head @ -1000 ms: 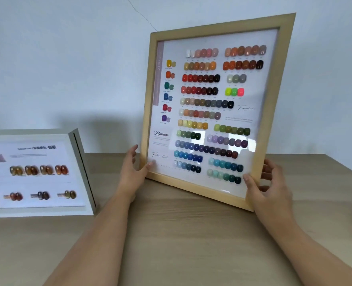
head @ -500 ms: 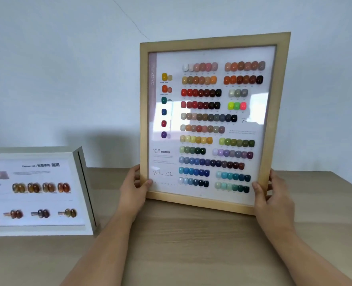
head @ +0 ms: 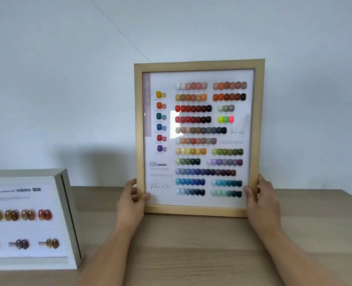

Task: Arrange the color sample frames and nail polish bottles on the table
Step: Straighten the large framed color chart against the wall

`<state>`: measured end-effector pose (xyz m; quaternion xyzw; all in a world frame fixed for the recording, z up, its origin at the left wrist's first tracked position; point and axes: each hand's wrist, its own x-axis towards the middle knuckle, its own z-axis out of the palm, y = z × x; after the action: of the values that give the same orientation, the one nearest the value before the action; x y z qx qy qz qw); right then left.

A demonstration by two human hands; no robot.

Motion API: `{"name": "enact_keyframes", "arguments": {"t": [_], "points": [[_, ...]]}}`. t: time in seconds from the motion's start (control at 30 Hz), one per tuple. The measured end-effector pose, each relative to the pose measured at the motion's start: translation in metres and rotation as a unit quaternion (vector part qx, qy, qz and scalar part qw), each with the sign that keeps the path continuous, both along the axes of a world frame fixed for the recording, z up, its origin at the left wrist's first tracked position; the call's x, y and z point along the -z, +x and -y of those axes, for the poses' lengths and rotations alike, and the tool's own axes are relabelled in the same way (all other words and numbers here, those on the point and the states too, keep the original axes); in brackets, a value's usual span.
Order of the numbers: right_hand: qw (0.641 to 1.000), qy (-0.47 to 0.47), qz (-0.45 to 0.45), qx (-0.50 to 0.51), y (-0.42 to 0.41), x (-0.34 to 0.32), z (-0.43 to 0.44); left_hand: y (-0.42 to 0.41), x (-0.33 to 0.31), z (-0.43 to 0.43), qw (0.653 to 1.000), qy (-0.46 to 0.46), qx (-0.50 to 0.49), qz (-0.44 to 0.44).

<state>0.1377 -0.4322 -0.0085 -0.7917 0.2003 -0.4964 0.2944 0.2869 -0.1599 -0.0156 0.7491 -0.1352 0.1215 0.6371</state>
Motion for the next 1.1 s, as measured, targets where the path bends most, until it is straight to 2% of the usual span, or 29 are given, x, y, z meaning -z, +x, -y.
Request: {"name": "enact_keyframes", "arguments": {"t": [0.33,0.67,1.1], "points": [[1.000,0.004,-0.019,-0.023,0.013,0.000,0.008,0.008,-0.003,0.001,1.000,0.026,-0.013,-0.001],[0.991,0.092,-0.064,-0.077,-0.001,0.006,0.015,0.005,-0.006,-0.004,0.999,0.034,-0.007,0.011],[0.992,0.093,-0.065,-0.049,0.011,0.003,0.017,0.011,-0.005,0.004,0.999,0.040,-0.014,0.018]]}}
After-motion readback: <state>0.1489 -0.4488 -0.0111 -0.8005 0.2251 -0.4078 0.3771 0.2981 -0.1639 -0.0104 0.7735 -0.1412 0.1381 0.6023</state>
